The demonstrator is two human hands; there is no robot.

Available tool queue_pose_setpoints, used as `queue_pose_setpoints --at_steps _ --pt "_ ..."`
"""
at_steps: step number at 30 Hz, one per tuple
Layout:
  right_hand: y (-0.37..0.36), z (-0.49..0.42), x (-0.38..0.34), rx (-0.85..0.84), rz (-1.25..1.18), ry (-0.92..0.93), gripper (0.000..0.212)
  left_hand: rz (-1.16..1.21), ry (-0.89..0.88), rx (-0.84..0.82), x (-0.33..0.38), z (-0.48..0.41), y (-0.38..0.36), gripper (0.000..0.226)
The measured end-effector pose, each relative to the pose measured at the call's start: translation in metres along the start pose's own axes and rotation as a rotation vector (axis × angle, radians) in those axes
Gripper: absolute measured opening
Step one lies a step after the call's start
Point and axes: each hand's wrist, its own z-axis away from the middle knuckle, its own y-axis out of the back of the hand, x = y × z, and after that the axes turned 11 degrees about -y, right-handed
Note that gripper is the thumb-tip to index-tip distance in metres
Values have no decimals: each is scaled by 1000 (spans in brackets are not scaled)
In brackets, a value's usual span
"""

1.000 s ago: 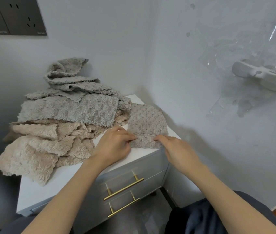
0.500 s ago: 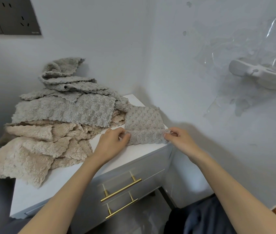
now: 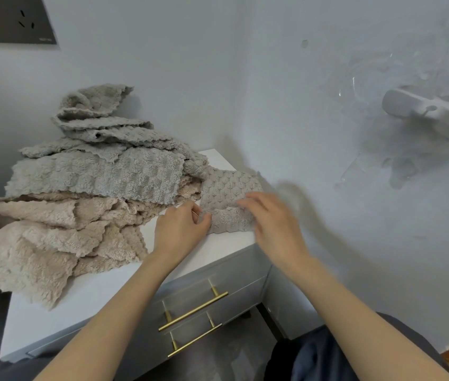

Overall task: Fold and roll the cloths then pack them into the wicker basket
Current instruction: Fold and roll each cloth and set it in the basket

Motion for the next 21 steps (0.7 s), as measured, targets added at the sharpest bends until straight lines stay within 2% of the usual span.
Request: queue_pose_setpoints --at_steps 2,6,13,15,17,19,21 --pt "-8 5 -10 -80 30 118 48 9 16 -18 -1 -2 0 18" --pt "-20 9 -13 -340 163 77 55 21 19 -35 -1 -2 1 17" --pt "-15 11 7 -320 297 -89 51 2 17 -36 3 0 3 17" --pt "-13 10 16 -356 304 -105 53 -24 -73 33 3 2 3 15" --pt "-9 9 23 -389 280 -96 60 -69 -270 78 2 4 4 15" --pt "-5 8 27 -384 213 -95 71 -68 -449 40 0 5 7 22" --pt "-2 7 29 -363 133 -101 71 -64 -507 -34 -6 7 11 35"
